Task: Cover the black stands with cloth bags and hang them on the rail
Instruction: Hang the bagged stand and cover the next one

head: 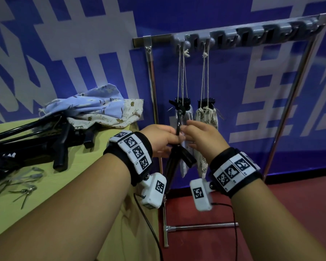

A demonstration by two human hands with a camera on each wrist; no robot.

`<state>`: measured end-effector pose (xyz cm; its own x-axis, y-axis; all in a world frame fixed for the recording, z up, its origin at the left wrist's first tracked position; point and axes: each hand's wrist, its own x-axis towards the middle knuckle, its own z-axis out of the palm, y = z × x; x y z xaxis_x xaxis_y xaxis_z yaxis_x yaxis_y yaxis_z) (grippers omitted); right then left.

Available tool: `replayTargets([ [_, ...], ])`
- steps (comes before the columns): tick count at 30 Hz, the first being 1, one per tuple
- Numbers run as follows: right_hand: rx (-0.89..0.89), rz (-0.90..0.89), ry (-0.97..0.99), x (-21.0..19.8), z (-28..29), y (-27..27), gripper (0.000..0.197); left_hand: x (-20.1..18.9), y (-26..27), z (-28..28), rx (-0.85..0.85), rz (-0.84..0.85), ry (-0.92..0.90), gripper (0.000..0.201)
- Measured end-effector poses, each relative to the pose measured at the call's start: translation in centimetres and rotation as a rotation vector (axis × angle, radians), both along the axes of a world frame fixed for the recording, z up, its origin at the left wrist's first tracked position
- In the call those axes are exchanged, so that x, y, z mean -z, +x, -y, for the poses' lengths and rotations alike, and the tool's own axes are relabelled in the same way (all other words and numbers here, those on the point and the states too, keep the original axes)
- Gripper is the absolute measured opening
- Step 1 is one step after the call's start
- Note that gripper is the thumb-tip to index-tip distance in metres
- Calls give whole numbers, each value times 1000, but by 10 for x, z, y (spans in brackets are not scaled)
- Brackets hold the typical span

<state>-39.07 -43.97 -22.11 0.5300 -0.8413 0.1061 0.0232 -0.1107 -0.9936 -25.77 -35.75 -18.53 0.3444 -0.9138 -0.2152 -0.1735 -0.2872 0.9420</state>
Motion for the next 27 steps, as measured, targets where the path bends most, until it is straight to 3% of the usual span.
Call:
replayTargets([
  [4, 83, -4, -7, 4, 9, 3, 58, 1, -5, -2, 60, 50, 74, 7],
  [7, 105, 30, -19, 4, 9, 5, 47, 3, -6, -3, 83, 62, 126, 17],
  [14, 140, 97, 68, 4, 5, 6, 8, -3, -12, -5, 158, 6, 219, 13],
  [18, 165, 10, -48, 4, 3, -2, 22, -5, -8, 0, -46, -1, 215, 6],
  [21, 132, -2, -109, 1, -2, -5, 28, -3, -3, 2, -125, -37, 106, 17],
  [24, 115, -15, -173, -3, -5, -5, 28, -1, -2, 2, -113, -35, -10, 36],
  [27, 144, -44, -236, -8, -7, -6, 29, -7, -8, -3, -82, -20, -55, 21],
])
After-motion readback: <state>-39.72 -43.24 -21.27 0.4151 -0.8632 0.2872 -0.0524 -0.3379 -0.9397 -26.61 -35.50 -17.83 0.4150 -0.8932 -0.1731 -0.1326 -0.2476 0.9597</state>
